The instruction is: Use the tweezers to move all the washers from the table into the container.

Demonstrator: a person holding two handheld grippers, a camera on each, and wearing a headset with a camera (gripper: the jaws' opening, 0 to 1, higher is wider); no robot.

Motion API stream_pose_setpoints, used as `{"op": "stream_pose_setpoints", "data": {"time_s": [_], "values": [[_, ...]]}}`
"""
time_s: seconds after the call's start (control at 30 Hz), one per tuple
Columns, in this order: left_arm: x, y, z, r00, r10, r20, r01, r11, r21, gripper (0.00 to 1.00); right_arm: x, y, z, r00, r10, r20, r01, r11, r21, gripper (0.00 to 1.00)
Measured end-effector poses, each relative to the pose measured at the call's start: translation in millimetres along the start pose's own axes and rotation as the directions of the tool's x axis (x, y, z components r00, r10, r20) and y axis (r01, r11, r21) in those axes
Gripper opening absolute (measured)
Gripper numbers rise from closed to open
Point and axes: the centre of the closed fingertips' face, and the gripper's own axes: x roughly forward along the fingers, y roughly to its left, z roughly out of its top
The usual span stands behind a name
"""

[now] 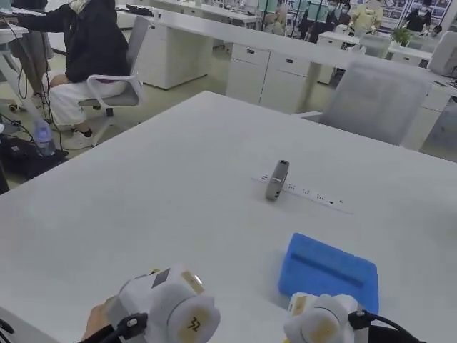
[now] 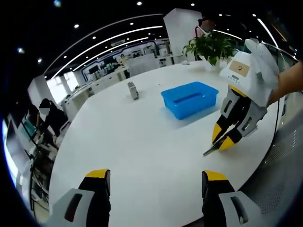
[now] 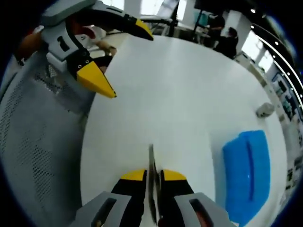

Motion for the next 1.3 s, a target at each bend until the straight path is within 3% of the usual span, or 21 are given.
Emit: {"op": "stream_pose_setpoints", "data": {"time_s": [0.13,0.2,0.27,0.3,0.33,0.37,0.4,0.43,0.5,0.53,0.63,0.7,0.77,0.83,0.97,1.03,1.07,1.1,1.17,1.2,1.3], "values": [[0.8,-0.9,-0.7,1.0000,-0.001,-0.004,0.002,1.000,0.009,0.80,-14.3,-1.7,4.7,0.9967,-0.055,0.060,0.050,0.995,0.081,0.13],[0.5,-0.9,-0.3,1.0000,-0.002,-0.002,0.002,1.000,0.008,0.80,-31.8,-6.8,5.9,0.9829,-0.137,0.122,0.110,0.972,0.209,0.18],[0.0,-1.0,0.7,1.0000,-0.003,0.003,0.003,1.000,0.006,0.80,-47.2,-5.6,6.2,0.9675,-0.184,0.174,0.124,0.944,0.306,0.19],[-0.3,-1.5,1.2,1.0000,-0.006,0.006,0.005,1.000,0.005,0.81,-57.9,-9.5,3.1,0.9494,-0.238,0.206,0.144,0.910,0.388,0.23],[-0.6,-2.5,2.2,0.9999,-0.010,0.011,0.010,1.000,0.005,0.81,-64.6,-10.0,1.1,0.9389,-0.262,0.223,0.148,0.892,0.427,0.26],[-0.9,-3.2,3.3,0.9998,-0.012,0.016,0.012,1.000,0.007,0.81,-77.2,-10.9,-4.2,0.9241,-0.303,0.233,0.160,0.861,0.483,0.27],[-1.7,-4.6,5.4,0.9995,-0.017,0.028,0.017,1.000,0.011,0.81,-83.8,-12.4,-8.5,0.9138,-0.332,0.234,0.171,0.836,0.521,0.30],[-2.3,-5.7,6.6,0.9992,-0.022,0.034,0.021,1.000,0.014,0.81,-94.1,-12.0,-16.6,0.9040,-0.359,0.233,0.166,0.797,0.581,0.33],[-3.9,-7.6,9.9,0.9982,-0.028,0.053,0.028,1.000,0.015,0.82,-107.1,-12.4,-24.4,0.8851,-0.397,0.242,0.161,0.750,0.641,0.39],[-4.1,-7.6,10.4,0.9980,-0.027,0.057,0.026,0.999,0.019,0.82,-117.5,-14.6,-29.9,0.8623,-0.440,0.251,0.171,0.718,0.674,0.41],[-6.3,-8.0,15.8,0.9957,-0.031,0.087,0.030,0.999,0.012,0.83,-133.4,-14.8,-43.2,0.8279,-0.504,0.246,0.185,0.660,0.728,0.50],[-8.2,-8.5,20.8,0.9923,-0.039,0.117,0.040,0.999,-0.010,0.85,-146.6,-12.6,-54.4,0.8040,-0.552,0.220,0.221,0.621,0.752,0.60],[-9.8,-8.6,25.4,0.9884,-0.043,0.146,0.048,0.998,-0.031,0.86,-160.7,-13.4,-67.7,0.7711,-0.610,0.181,0.288,0.588,0.756,0.70],[-11.1,-6.9,26.1,0.9877,-0.040,0.151,0.047,0.998,-0.040,0.87,-165.4,-10.9,-70.5,0.7593,-0.625,0.181,0.292,0.576,0.764,0.76],[-12.4,-8.3,29.6,0.9842,-0.049,0.170,0.060,0.996,-0.059,0.88,-165.8,-8.0,-82.3,0.7488,-0.643,0.161,0.283,0.530,0.799,0.84],[-14.2,-9.2,32.4,0.9816,-0.047,0.185,0.059,0.997,-0.059,0.89,-166.8,-9.0,-84.2,0.7510,-0.643,0.148,0.286,0.520,0.805,0.87],[-14.8,-9.3,33.6,0.9805,-0.046,0.191,0.058,0.997,-0.057,0.89,-172.0,-13.5,-82.0,0.7284,-0.667,0.158,0.298,0.516,0.803,0.88],[-15.3,-9.1,34.6,0.9796,-0.044,0.196,0.056,0.997,-0.058,0.90,-175.5,-16.3,-80.3,0.7132,-0.681,0.165,0.307,0.515,0.800,0.88],[-16.6,-8.5,37.4,0.9766,-0.042,0.211,0.057,0.996,-0.068,0.90,-175.0,-15.7,-80.7,0.7155,-0.679,0.164,0.309,0.518,0.798,0.90],[-17.0,-8.4,38.2,0.9756,-0.042,0.216,0.060,0.995,-0.074,0.91,-173.6,-13.7,-82.6,0.7240,-0.673,0.153,0.308,0.513,0.801,0.91],[-19.1,-9.1,42.4,0.9687,-0.052,0.243,0.076,0.993,-0.093,0.92,-171.4,-12.8,-84.4,0.7289,-0.669,0.146,0.301,0.504,0.809,0.97]]}}
